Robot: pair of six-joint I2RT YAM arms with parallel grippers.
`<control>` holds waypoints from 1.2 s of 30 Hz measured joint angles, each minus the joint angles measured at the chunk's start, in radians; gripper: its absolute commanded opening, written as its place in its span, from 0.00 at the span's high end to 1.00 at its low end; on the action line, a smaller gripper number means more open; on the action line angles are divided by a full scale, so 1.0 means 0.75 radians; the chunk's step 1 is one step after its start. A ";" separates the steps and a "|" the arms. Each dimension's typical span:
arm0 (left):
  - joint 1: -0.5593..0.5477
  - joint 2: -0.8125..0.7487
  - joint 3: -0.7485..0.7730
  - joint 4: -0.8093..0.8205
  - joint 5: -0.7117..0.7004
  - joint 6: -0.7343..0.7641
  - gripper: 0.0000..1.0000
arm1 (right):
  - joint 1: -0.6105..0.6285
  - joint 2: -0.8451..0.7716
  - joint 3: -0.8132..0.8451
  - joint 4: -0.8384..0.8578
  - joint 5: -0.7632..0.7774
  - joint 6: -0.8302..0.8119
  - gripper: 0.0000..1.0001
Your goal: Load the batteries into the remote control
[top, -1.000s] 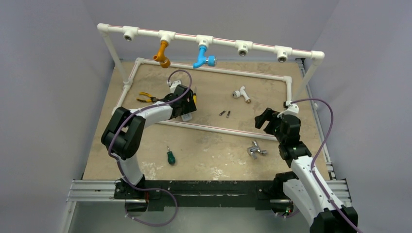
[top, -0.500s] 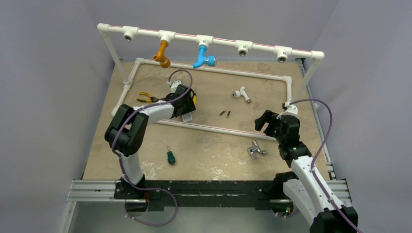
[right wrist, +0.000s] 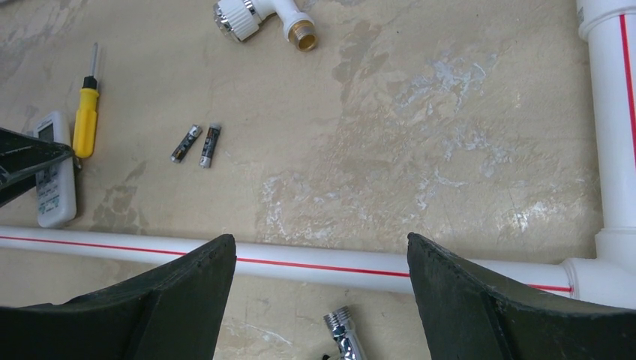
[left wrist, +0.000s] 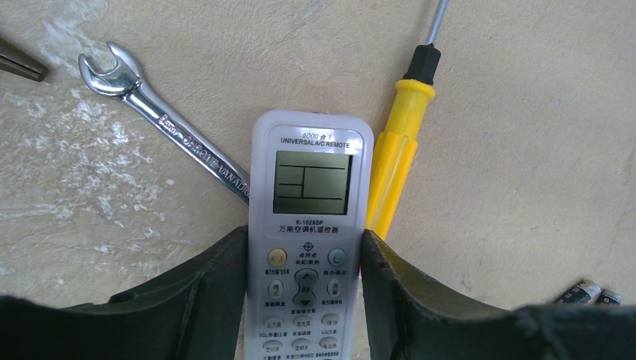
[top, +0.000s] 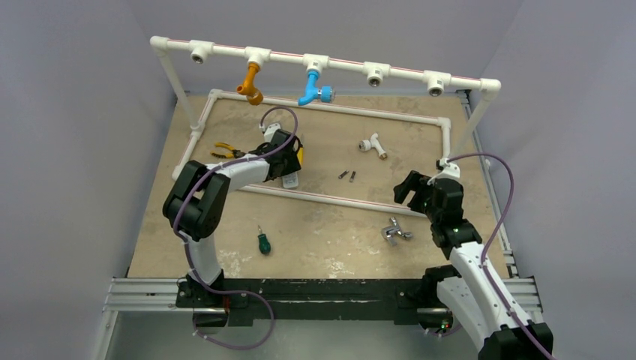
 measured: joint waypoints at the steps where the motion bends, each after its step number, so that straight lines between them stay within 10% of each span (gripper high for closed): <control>1: 0.000 0.000 0.000 0.000 0.000 0.000 0.92 | 0.000 -0.003 0.000 -0.004 0.000 0.000 0.17; 19: 0.011 -0.465 -0.428 0.404 0.343 -0.058 1.00 | 0.000 -0.310 -0.126 0.273 -0.357 0.011 0.14; 36: -0.046 -0.443 -1.034 1.807 0.962 -0.502 1.00 | 0.000 -0.187 -0.302 0.822 -0.888 0.475 0.01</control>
